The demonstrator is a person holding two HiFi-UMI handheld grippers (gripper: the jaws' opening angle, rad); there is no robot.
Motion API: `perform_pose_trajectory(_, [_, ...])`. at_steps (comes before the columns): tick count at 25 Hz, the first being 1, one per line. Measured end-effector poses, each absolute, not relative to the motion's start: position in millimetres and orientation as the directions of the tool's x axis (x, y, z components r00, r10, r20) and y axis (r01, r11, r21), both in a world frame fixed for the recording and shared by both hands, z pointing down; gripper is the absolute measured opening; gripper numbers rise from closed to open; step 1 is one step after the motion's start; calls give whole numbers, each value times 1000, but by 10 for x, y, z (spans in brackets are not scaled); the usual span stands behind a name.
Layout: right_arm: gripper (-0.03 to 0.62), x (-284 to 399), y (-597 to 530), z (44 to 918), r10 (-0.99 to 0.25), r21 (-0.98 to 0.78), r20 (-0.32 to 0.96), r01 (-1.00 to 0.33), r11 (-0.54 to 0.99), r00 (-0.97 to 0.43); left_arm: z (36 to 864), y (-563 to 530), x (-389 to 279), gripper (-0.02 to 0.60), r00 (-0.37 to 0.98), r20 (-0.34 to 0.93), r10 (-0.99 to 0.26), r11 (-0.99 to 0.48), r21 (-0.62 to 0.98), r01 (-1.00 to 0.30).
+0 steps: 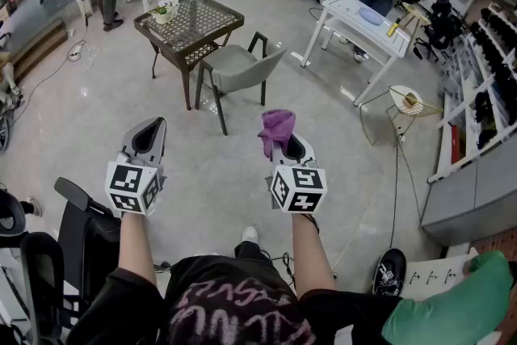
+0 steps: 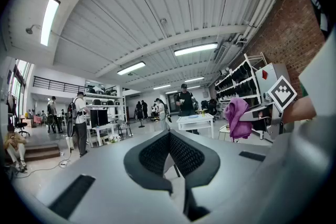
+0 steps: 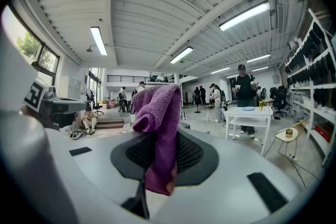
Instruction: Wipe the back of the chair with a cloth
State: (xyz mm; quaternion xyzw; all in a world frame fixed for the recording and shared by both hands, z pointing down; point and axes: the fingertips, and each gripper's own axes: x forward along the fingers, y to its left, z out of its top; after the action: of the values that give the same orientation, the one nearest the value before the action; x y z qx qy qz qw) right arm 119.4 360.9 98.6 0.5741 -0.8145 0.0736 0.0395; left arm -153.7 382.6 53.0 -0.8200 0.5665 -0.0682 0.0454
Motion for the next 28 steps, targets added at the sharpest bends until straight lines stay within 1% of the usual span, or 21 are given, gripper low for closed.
perform_pose_trajectory(4, [91, 1179, 3597, 984, -931, -77, 148, -942, 327, -335, 523, 3834, -1567, 9, 345, 59, -937, -350, -138, -926])
perform_pose_trajectory(9, [92, 1152, 3592, 925, -934, -39, 128, -943, 330, -333, 487, 3814, -1530, 9, 356, 60, -933, -360, -115, -926])
perform_pose_trajectory(18, [92, 1035, 3485, 1022, -933, -64, 120, -941, 333, -339, 663, 3706, -1641, 9, 362, 70, -929, -368, -105, -924])
perform_pose_trajectory(28, [92, 1026, 2926, 1180, -928, -73, 129, -936, 344, -351, 849, 3190, -1547, 9, 362, 107, -926, -369, -60, -927])
